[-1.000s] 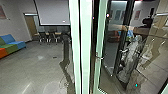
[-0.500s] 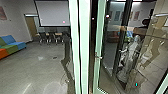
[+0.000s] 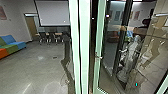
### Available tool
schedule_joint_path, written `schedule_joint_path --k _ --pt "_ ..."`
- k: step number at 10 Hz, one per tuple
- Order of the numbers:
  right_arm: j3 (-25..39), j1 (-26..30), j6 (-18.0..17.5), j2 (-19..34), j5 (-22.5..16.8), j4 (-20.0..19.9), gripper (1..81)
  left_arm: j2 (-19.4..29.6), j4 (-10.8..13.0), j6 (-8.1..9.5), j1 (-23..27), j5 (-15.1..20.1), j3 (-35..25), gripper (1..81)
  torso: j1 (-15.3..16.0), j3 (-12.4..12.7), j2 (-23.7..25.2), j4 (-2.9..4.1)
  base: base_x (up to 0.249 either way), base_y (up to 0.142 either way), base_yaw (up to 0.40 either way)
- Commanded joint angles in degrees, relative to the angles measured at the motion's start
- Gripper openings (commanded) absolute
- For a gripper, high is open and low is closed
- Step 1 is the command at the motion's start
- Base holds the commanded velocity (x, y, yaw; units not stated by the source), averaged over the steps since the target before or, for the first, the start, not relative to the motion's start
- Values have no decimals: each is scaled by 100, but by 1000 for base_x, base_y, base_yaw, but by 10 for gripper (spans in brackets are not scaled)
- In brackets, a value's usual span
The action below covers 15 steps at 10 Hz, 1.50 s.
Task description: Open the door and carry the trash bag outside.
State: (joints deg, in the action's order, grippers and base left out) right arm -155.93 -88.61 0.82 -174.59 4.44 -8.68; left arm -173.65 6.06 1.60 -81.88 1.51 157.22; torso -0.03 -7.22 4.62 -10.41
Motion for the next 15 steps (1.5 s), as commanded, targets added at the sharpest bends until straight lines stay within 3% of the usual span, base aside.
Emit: schedule_joint_path --k 1,15 --pt "2 225 15 -43 -338 15 811 6 27 -1 326 297 2 10 3 0 0 0 0 0 0" --pt "-15 216 15 -61 -338 7 811 32 1 7 326 306 2 10 3 0 0 0 0 0 -139"
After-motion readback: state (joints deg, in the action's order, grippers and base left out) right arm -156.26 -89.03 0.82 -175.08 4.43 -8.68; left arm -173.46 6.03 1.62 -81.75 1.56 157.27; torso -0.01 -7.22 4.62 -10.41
